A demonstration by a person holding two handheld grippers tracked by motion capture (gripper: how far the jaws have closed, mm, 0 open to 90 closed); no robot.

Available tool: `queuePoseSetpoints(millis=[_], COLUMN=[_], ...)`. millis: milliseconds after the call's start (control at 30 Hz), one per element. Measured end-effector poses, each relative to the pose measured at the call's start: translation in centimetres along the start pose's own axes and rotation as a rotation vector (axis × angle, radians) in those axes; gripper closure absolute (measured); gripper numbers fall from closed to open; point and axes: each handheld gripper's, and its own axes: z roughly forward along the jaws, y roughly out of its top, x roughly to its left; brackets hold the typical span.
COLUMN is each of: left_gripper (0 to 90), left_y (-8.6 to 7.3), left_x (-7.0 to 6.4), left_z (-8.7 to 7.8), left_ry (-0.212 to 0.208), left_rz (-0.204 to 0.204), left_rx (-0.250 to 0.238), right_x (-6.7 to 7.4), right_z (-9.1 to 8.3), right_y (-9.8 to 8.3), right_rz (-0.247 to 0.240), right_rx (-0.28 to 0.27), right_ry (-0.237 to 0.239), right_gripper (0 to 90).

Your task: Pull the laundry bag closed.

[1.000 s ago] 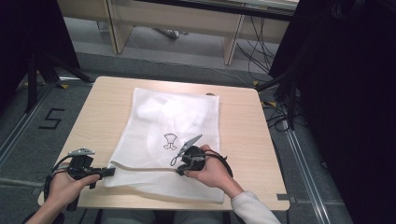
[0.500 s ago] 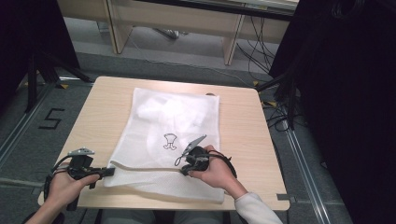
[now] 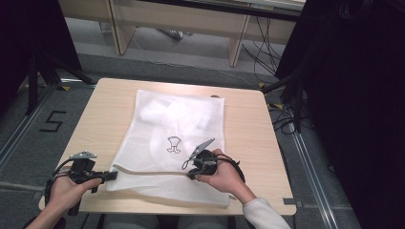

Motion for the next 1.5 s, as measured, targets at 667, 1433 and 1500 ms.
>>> queuePoseSetpoints(millis=[667, 1433, 1500], left_gripper=[86.0, 86.1, 86.1], left_y=[0.0, 0.0, 0.0], left_x=[0.1, 0.1, 0.0], left_z=[-0.1, 0.0, 0.0], left_ry=[-0.005, -0.003, -0.003], left_rz=[0.003, 0.001, 0.001], left_rx=[0.006, 0.008, 0.005], right_x=[-0.4, -1.2, -1.3], right_z=[-0.6, -1.7, -1.7], right_y=[-0.8, -2.4, -2.6], right_rz=[0.016, 0.046, 0.051], right_rx=[-0.001, -0.009, -0.015], right_ry=[0.001, -0.016, -0.018], right_gripper=[82.8, 82.8, 82.8])
